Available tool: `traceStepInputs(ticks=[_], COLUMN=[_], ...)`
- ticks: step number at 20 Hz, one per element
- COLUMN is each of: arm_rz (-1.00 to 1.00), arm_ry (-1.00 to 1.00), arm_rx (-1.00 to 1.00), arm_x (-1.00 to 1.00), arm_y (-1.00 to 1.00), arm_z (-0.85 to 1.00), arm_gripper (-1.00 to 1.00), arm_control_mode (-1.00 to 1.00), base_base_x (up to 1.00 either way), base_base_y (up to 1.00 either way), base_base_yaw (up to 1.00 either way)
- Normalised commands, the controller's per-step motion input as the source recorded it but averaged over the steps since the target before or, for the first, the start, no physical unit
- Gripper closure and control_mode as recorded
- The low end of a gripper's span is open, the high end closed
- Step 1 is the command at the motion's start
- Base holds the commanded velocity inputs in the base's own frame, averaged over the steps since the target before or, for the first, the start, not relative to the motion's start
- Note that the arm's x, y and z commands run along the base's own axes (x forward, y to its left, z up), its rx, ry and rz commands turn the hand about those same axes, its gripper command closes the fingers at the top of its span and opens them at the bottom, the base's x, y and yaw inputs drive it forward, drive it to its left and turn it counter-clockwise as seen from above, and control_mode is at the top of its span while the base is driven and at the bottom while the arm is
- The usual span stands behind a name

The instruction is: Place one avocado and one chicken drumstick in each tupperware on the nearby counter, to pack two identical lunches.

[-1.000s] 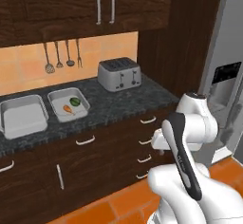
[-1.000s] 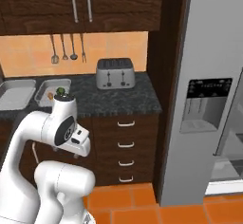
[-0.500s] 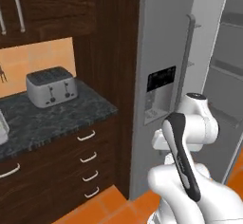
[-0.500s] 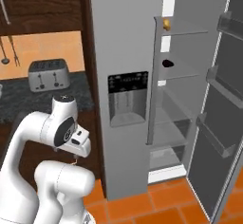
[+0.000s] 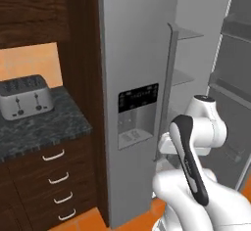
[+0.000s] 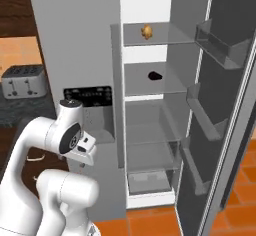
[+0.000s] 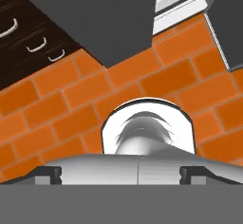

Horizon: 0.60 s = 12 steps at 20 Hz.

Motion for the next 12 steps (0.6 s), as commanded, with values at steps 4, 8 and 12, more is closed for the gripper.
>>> traceStepInputs(ticks=[4, 8, 12], arm_rz=[0.00, 0.00, 0.00], arm_ry=[0.00, 0.00, 0.00], arm_rx=[0.00, 0.00, 0.00], arm_x=[0.00, 0.00, 0.00], arm_y=[0.00, 0.00, 0.00], arm_z=[0.00, 0.00, 0.00], arm_gripper=[-1.00, -1.00, -1.00], arm_control_mode=[1.00, 1.00, 1.00], base_base_x=[0.45, 0.31, 0.41], base_base_y=[-0.43, -0.42, -0.61], base_base_yaw=[0.26, 0.11, 0.16])
